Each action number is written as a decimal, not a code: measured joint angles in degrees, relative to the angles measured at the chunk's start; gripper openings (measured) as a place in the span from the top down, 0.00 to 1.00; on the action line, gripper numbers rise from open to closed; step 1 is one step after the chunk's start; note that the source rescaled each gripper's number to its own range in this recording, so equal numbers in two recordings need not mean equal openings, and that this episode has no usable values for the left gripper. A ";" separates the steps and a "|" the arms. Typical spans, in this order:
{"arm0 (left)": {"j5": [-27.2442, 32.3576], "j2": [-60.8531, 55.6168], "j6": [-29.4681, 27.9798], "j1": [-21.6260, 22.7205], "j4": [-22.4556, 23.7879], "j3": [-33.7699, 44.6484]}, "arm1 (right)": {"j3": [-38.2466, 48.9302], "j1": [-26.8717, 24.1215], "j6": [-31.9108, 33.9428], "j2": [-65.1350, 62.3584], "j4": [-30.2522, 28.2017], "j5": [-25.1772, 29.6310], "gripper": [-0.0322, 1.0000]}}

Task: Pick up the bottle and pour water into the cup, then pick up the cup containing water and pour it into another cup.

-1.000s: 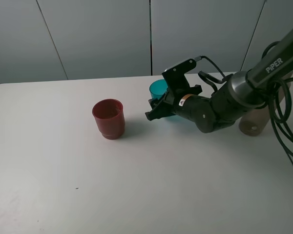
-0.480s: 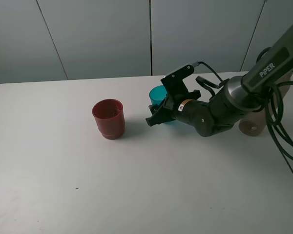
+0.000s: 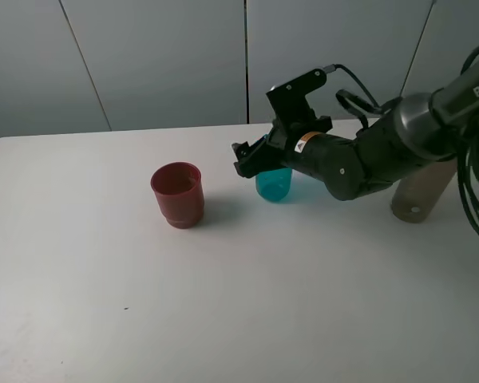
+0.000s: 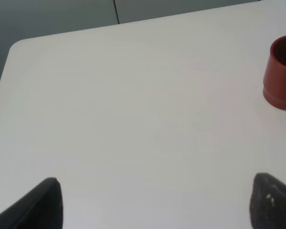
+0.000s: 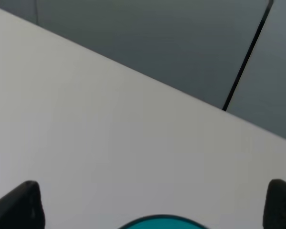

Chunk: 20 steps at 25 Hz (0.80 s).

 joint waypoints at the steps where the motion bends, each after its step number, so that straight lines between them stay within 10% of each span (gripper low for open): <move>1: 0.00 0.00 0.00 0.00 0.00 0.00 | 0.00 0.00 0.00 -1.50 0.00 1.80 0.01; 5: 0.00 0.00 0.00 0.00 0.00 0.00 | 0.00 0.00 2.99 -10.25 0.96 15.69 0.01; 13: 0.00 0.00 0.00 0.00 0.00 0.00 | 0.00 -0.88 16.52 -27.92 1.55 61.21 0.00; 20: 0.00 0.00 0.00 0.00 0.00 0.00 | 1.56 -14.97 21.11 -40.42 -1.95 83.19 0.00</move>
